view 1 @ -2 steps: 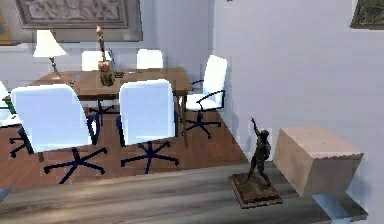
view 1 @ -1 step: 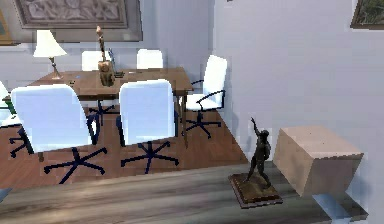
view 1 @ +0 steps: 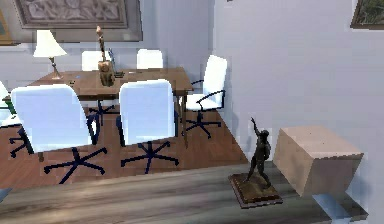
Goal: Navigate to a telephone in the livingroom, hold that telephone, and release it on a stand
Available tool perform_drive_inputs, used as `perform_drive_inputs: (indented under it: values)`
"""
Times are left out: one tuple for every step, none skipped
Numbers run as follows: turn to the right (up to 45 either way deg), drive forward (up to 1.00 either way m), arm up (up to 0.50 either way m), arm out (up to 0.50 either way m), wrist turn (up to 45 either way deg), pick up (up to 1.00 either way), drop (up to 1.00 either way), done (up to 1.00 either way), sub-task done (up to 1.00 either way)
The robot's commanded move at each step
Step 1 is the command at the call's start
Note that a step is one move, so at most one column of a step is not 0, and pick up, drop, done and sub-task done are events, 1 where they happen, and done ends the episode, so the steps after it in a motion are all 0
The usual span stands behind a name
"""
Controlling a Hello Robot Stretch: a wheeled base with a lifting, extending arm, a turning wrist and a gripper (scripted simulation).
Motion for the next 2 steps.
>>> perform_drive_inputs:
  values:
    - [0.0,0.00,0.00,-0.08,0.0,0.00,0.00,0.00,0.00]
    - [0.0,0.00,0.00,0.00,0.0,0.00,0.00,1.00,0.00]
